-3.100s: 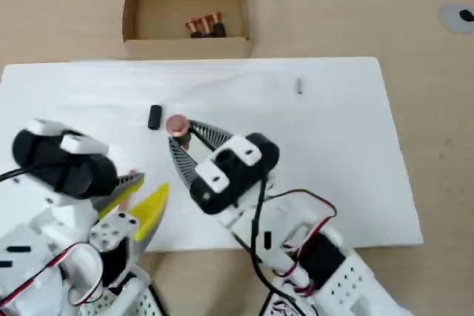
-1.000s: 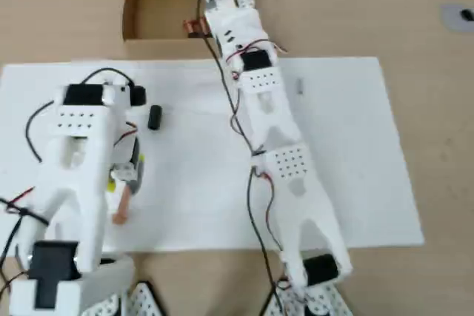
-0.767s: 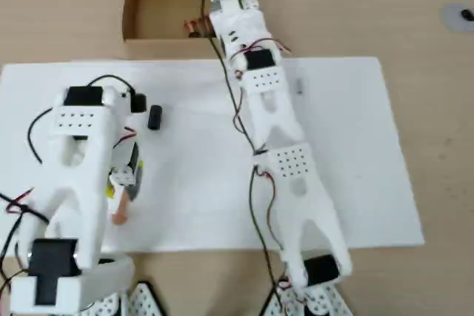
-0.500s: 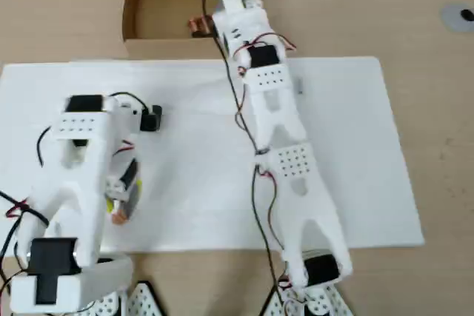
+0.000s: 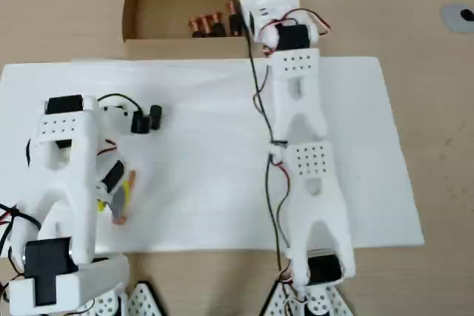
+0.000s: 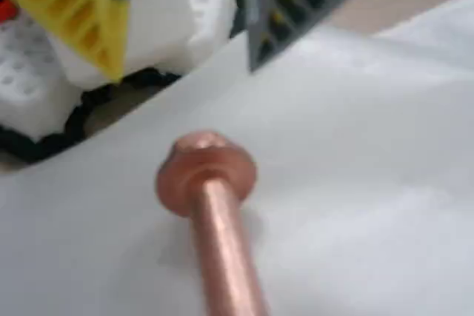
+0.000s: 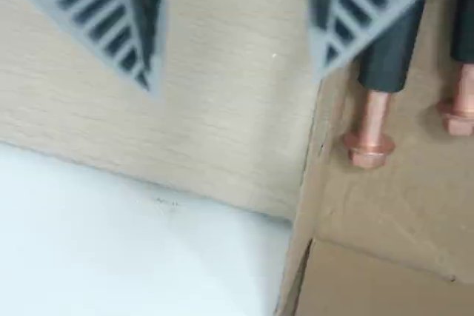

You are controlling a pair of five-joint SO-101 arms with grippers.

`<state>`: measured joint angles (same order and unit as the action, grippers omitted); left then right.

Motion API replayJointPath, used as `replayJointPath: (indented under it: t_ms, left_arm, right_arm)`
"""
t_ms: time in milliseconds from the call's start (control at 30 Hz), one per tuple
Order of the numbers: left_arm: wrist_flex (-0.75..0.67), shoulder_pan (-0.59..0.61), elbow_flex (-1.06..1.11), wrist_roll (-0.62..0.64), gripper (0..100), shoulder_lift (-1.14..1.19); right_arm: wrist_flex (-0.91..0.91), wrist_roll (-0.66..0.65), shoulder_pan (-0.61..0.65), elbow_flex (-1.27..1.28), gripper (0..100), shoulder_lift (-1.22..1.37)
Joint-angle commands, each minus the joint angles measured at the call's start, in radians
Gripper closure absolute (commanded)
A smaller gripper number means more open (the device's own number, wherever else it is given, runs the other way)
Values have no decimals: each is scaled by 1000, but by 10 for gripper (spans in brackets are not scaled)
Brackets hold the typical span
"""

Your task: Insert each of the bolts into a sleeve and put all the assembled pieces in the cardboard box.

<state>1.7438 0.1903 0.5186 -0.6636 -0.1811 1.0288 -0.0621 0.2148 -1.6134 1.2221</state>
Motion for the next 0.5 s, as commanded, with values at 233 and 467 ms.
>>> replayJointPath:
  t_ms: [233, 467]
  left_arm:
    - [8, -28, -61, 207, 879, -13]
    - [9, -120, -87, 229, 875, -12]
  right_arm:
    - [91, 80, 38, -53, 832, -113]
    - [91, 80, 64, -53, 832, -111]
